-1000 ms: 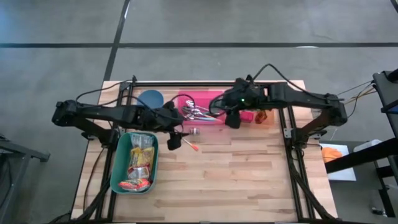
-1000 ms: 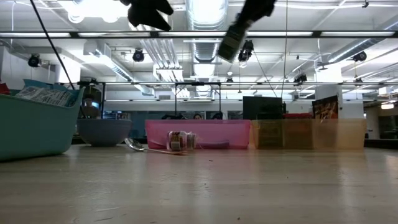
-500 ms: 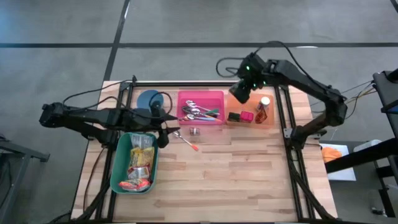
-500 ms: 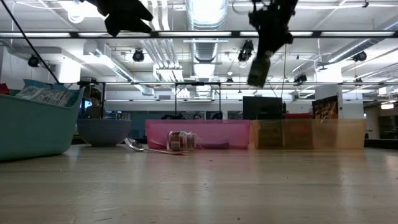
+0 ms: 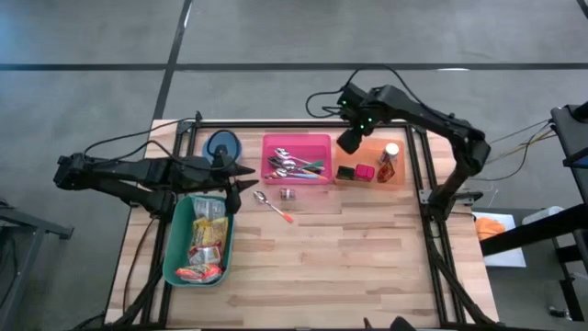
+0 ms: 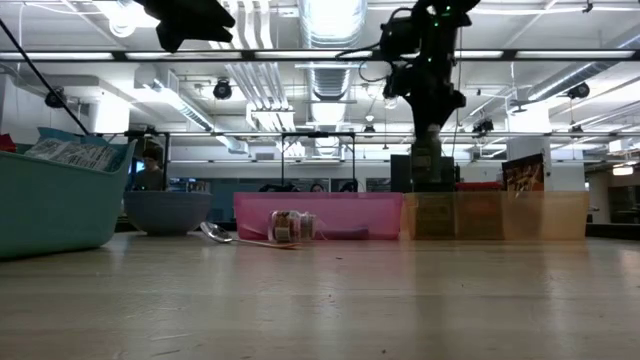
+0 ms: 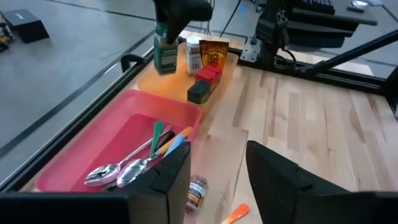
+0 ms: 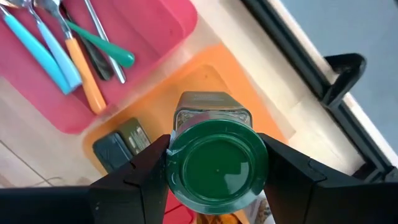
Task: Pick & Place Food Item
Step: Put the green spice bottle into the orange bin
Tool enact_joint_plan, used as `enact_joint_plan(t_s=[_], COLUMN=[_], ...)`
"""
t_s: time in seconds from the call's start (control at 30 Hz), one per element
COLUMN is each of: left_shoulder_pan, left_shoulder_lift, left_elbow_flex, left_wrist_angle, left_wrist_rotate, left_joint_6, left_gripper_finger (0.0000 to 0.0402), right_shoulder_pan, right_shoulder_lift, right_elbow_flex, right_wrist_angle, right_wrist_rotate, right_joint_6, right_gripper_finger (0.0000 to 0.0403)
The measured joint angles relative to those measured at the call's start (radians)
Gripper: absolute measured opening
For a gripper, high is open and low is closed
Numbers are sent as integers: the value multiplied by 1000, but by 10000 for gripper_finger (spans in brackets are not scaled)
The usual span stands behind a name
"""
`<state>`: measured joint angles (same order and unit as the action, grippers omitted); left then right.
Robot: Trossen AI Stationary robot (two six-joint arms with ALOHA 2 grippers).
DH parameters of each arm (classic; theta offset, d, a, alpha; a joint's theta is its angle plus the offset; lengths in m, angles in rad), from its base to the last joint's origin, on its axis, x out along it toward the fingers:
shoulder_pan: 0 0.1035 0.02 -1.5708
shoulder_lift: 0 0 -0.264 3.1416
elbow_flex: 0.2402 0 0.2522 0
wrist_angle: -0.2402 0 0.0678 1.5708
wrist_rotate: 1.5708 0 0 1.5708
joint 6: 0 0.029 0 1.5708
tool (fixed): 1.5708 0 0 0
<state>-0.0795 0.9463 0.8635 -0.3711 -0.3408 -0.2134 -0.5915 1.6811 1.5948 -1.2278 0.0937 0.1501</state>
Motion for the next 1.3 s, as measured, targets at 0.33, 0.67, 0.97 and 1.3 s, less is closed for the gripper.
enact_joint_plan(t_s=[0.33, 0.67, 0.97, 1.3], left_shoulder_pan=[0, 0, 0, 0], left_shoulder_lift=[0, 0, 0, 0], left_elbow_flex=[0, 0, -1, -1], left_wrist_angle=[0, -1, -2, -2], left_wrist_rotate=[0, 0, 0, 0], left_joint_6=[3, 3, 3, 3], left_gripper_finger=[149, 149, 149, 149], right_shoulder_pan=[-14, -16, -36, -42], right_shoulder_lift=[107, 187, 170, 159], right_elbow_flex=[-2, -35, -93, -150], right_wrist_angle=[-3, 56, 109, 162], right_wrist_rotate=[-26, -47, -103, -128], right_joint_6=[-52, -98, -108, -126], right_gripper_finger=[196, 196, 196, 196])
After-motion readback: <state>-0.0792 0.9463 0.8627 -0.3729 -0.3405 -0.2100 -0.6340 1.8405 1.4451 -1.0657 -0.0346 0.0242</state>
